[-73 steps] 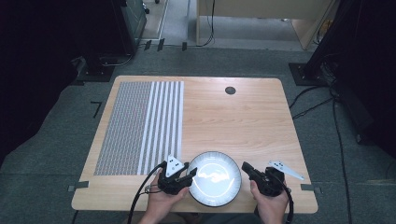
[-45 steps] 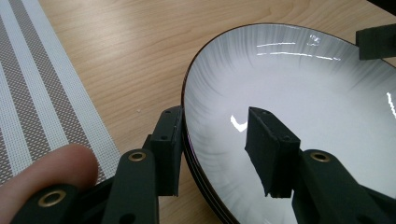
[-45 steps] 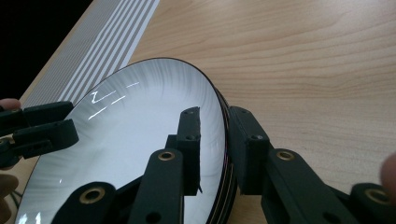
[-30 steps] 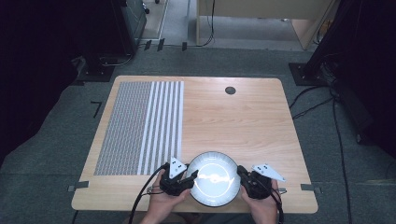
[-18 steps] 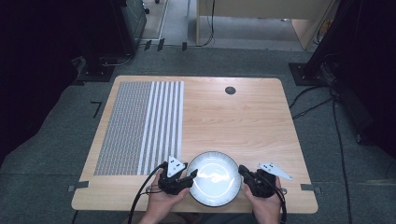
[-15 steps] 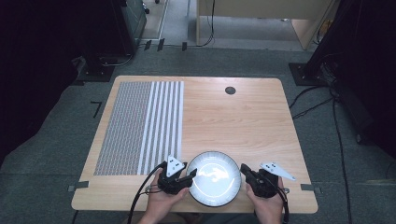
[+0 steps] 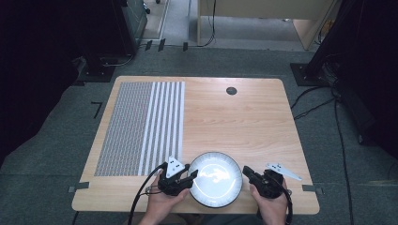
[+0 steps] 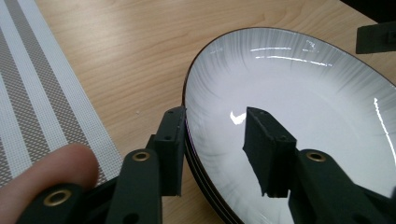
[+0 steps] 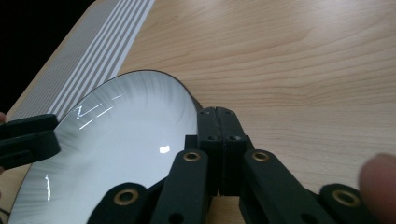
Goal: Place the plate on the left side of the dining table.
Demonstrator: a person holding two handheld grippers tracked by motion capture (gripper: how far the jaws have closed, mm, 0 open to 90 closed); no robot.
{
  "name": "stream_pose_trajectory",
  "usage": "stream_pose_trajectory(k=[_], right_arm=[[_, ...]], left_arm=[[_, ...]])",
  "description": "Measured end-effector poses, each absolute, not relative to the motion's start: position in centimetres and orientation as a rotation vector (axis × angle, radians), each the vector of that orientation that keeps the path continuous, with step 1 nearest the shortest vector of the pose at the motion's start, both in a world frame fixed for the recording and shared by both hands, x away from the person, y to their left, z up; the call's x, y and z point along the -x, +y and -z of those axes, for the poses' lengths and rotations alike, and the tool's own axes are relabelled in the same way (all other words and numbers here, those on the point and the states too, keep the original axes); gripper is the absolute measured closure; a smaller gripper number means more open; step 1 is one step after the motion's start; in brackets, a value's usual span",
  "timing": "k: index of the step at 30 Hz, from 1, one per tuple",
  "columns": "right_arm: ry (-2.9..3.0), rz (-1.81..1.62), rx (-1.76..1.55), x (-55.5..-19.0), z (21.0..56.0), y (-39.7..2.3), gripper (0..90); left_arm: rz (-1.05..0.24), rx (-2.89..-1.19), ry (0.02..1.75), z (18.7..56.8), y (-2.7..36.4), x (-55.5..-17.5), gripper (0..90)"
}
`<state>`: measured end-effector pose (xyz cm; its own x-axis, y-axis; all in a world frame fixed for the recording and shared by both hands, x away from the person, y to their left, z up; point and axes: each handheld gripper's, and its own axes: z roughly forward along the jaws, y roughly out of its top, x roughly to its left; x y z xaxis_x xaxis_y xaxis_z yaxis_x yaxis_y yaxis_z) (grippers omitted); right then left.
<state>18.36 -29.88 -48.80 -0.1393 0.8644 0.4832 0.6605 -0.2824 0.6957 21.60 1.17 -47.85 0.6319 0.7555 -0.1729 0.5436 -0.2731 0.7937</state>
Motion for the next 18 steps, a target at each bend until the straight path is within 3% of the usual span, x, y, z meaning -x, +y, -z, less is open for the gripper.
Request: stream_pose_trajectory(k=[8,18], right_arm=[[1.784,-1.507,-1.975,-18.5,49.0,-30.5,84.1],[1.781,-1.584,-2.056,-18.7,49.2,-31.1,83.4]], left_arm=[[-0.208,-1.954,0.991,47.5,1.7,-21.9,69.3],[-0.225,-1.927,1.057,47.1,3.0,-22.7,66.6]])
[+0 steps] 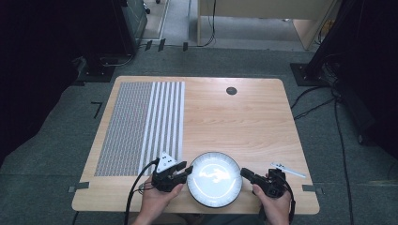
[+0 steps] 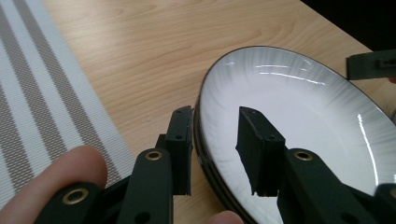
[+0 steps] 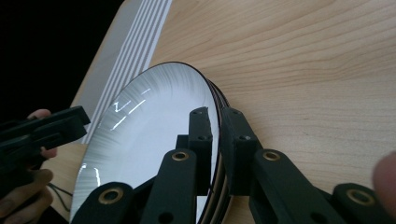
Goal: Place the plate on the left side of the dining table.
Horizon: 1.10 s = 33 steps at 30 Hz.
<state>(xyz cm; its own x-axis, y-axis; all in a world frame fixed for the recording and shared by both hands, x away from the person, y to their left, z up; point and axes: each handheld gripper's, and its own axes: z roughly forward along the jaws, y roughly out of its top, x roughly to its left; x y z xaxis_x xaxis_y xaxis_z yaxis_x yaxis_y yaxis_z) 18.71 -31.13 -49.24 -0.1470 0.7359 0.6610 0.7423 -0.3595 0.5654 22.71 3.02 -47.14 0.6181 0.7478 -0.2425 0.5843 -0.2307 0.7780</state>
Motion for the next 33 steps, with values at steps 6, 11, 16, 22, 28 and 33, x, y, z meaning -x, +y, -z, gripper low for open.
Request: stream_pose_trajectory(k=[6,11,16,22,28,33], right_arm=[[-1.781,1.535,2.036,-18.8,49.6,-30.9,81.3],[-1.753,1.506,2.064,-18.9,49.5,-31.0,85.4],[-1.679,1.502,2.037,-19.0,49.7,-31.6,87.4],[-1.666,1.544,2.007,-18.9,49.2,-31.7,87.1],[-1.727,1.489,2.040,-18.9,49.6,-31.2,87.0],[-1.754,1.479,2.042,-18.9,49.4,-31.0,86.8]], left_arm=[[-0.143,-1.983,1.043,47.9,2.7,-22.9,67.9],[-0.174,-2.024,1.050,48.6,2.0,-22.6,72.3],[-0.201,-2.027,1.050,48.6,1.9,-22.5,74.8],[-0.210,-2.024,1.054,48.6,1.8,-22.4,75.3],[-0.227,-2.020,1.063,48.6,1.7,-22.3,75.6],[-0.233,-2.019,1.065,48.6,1.6,-22.2,75.6]])
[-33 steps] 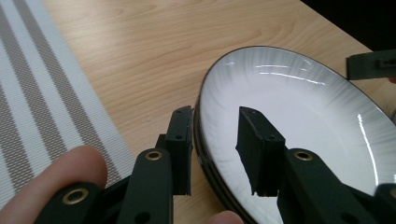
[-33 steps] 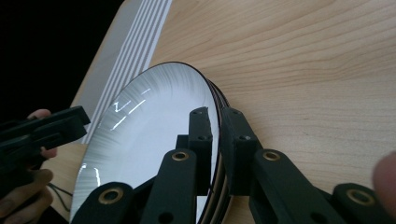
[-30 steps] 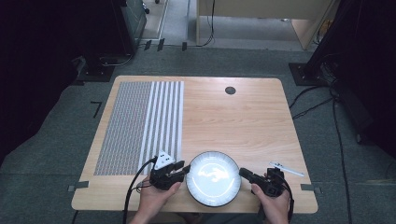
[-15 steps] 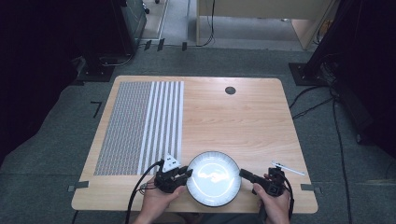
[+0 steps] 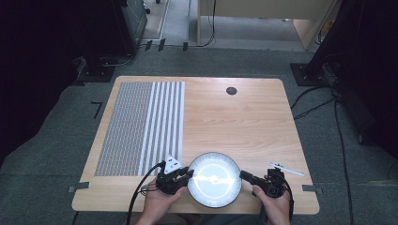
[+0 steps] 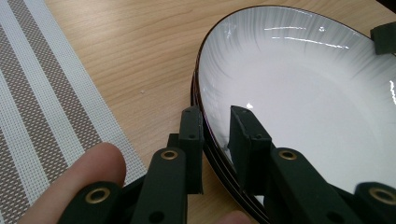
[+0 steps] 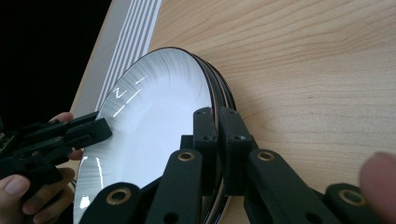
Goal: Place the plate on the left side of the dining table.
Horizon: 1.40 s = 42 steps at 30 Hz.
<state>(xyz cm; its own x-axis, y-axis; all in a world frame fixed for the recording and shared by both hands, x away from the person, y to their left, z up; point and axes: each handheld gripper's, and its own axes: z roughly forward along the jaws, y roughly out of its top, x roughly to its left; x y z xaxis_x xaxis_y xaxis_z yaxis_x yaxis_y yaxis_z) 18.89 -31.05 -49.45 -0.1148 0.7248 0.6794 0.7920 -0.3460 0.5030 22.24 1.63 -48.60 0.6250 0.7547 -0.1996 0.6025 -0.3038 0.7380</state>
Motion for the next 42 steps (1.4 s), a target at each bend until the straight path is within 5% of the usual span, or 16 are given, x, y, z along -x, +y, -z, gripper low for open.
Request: stream_pose_trajectory(k=[9,23,42], right_arm=[[-1.849,1.436,2.039,-18.8,49.1,-29.5,80.5],[-1.705,1.463,2.178,-19.1,50.0,-28.5,85.9],[-1.414,1.526,2.136,-19.3,51.0,-29.6,84.8]], left_arm=[[-0.221,-2.010,1.061,48.5,1.7,-22.3,74.9],[-0.218,-2.006,1.059,48.5,1.8,-22.3,75.2],[-0.149,-1.974,1.042,47.9,2.1,-22.4,63.6]])
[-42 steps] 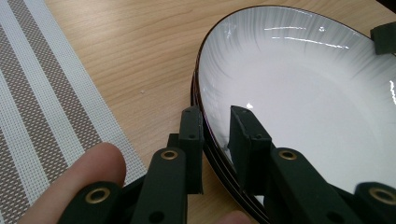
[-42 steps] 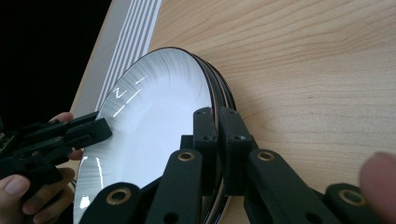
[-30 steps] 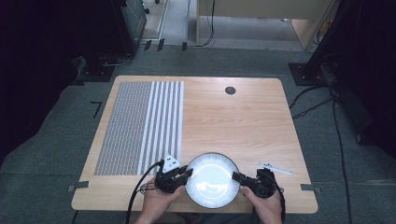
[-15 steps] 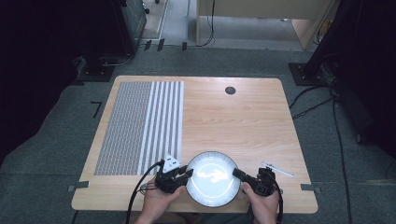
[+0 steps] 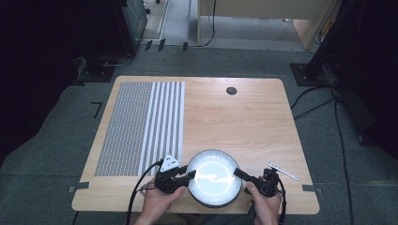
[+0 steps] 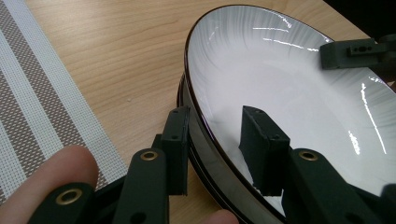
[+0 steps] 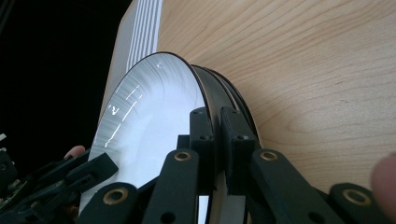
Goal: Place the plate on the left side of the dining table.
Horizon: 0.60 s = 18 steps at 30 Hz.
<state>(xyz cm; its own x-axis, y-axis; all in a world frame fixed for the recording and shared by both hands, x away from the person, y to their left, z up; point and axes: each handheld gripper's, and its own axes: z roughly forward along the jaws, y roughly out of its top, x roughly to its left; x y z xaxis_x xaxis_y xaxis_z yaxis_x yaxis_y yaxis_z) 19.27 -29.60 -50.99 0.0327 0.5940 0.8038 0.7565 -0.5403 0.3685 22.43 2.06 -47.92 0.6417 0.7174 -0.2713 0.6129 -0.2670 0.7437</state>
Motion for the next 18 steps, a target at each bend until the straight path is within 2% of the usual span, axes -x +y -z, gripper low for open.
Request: stream_pose_trajectory(k=[18], right_arm=[[-1.473,1.573,2.106,-19.8,48.7,-28.3,84.8]], left_arm=[[-0.122,-1.909,1.053,46.3,3.6,-22.8,67.6]])
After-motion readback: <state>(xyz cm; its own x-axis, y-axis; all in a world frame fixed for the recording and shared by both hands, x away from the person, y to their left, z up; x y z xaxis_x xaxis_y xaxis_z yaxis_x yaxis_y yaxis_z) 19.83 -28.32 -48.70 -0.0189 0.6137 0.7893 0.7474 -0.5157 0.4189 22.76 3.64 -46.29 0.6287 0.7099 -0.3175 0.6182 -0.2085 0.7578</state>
